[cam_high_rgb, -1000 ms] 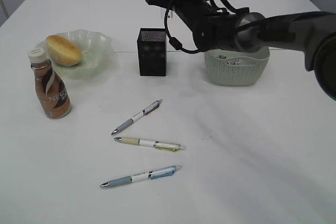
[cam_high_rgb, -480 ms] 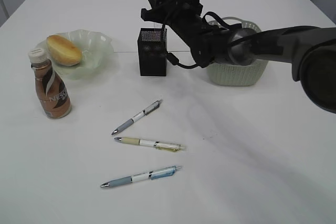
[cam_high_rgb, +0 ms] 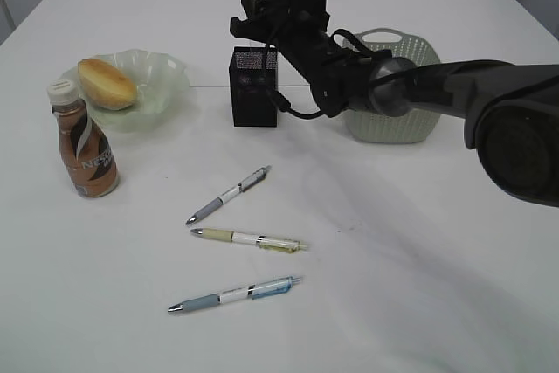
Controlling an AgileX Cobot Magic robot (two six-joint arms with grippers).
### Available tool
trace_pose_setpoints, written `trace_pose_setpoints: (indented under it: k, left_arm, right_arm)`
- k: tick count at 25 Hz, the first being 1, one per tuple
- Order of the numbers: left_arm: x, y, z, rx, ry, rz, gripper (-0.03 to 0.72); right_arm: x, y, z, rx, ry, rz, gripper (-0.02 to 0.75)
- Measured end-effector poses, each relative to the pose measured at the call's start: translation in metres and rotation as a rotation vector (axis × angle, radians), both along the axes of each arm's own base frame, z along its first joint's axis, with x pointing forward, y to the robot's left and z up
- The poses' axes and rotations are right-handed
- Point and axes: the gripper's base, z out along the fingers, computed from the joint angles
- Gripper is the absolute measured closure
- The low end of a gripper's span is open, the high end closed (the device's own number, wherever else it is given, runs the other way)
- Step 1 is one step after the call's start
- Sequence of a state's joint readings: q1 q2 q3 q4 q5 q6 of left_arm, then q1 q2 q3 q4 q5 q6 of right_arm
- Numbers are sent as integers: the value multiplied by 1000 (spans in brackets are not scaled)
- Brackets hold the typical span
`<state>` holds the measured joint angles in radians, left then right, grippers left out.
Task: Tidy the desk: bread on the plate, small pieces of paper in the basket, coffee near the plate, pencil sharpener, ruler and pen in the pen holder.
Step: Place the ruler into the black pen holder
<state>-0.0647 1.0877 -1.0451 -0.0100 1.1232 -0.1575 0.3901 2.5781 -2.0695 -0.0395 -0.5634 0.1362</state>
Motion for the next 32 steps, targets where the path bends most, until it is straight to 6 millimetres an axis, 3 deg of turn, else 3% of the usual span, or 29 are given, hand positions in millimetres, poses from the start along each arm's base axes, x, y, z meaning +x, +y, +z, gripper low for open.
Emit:
trace_pose_setpoints:
  k: [8, 32]
  left_arm:
    - [2, 0, 1, 1, -19, 0, 381]
    - [2, 0, 1, 1, -22, 0, 381]
  right_arm:
    - [3, 1, -12, 1, 10, 1, 488]
    - [4, 3, -18, -65, 59, 16, 475]
